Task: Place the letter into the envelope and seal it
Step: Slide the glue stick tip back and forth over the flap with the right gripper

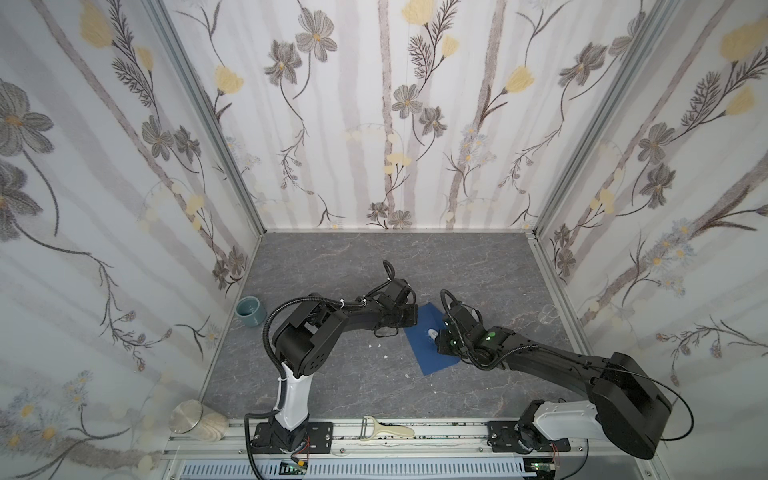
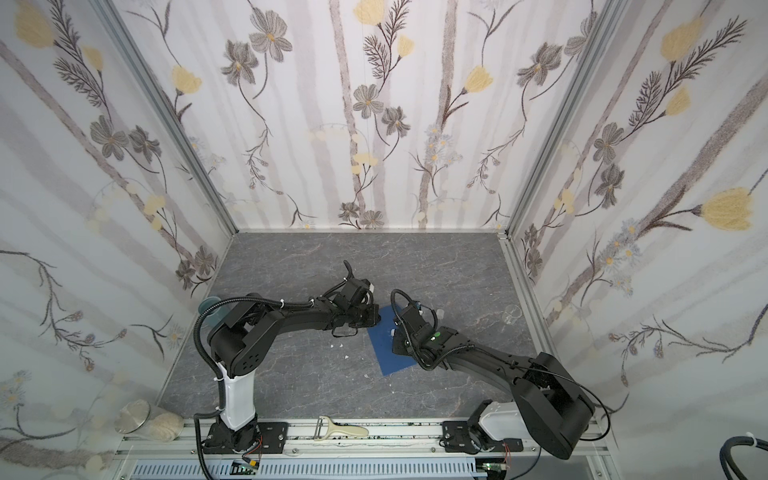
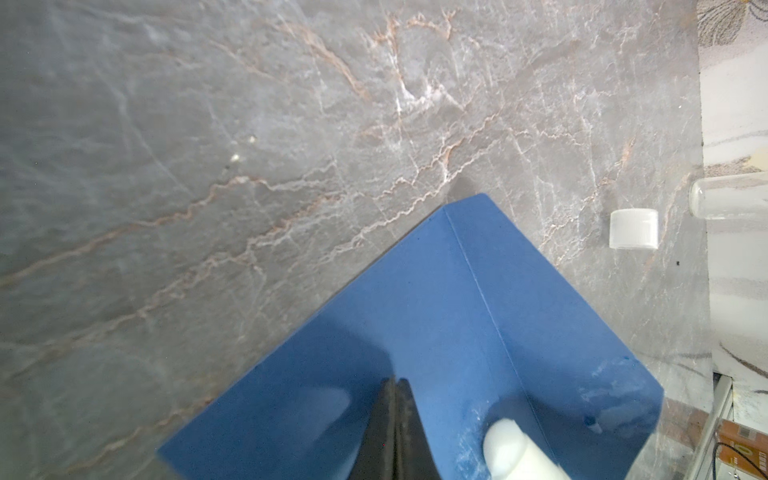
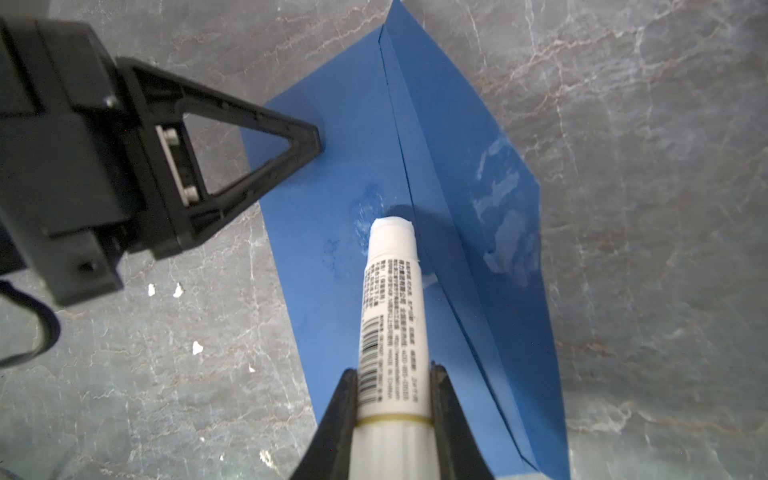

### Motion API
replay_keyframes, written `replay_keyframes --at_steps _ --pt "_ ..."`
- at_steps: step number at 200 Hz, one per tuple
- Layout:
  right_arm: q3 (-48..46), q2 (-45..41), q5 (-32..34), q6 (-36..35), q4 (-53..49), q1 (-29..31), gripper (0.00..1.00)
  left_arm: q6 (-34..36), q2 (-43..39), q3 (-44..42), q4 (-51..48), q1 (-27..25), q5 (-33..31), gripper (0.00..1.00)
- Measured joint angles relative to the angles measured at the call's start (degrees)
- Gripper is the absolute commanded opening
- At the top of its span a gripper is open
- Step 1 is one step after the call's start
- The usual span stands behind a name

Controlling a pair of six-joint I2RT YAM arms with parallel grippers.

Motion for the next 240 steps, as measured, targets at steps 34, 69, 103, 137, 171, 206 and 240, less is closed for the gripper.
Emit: replay_keyframes --at_steps 34,69,103,137,171,206,240 --pt "2.25 3.48 0.17 -2.14 2.29 -1.40 0.00 -0.90 -0.11 -0.20 0.11 -0.42 -0.50 0.00" --pt "2.54 0.87 0.39 -3.32 -0.37 -1.99 0.00 -1.29 -0.22 -0.44 0.11 -0.90 0.68 0.00" --pt "2.84 -6.29 1.66 -3.91 -4.85 -2.08 0.00 -1.57 -0.22 -0.44 0.11 -0.94 0.83 0.00" --pt "0.26 -9.66 1.42 -3.48 -7.56 -0.66 0.00 -2.36 -0.22 -0.37 0.02 -0.98 0.83 0.00" --pt "-2.29 -10.29 0.39 -1.16 -9.27 2.05 0.00 -2.58 -0.22 -0.33 -0.04 -1.05 0.68 0.00" --pt "-3.30 -8.87 -0.28 0.37 -7.63 2.54 0.00 -2.64 -0.20 -0.33 -0.04 -1.07 0.74 0.00" --pt "-2.43 -4.52 -0.20 0.79 -2.54 2.62 0.00 -2.80 -0.20 -0.35 -0.04 -1.20 0.70 0.00"
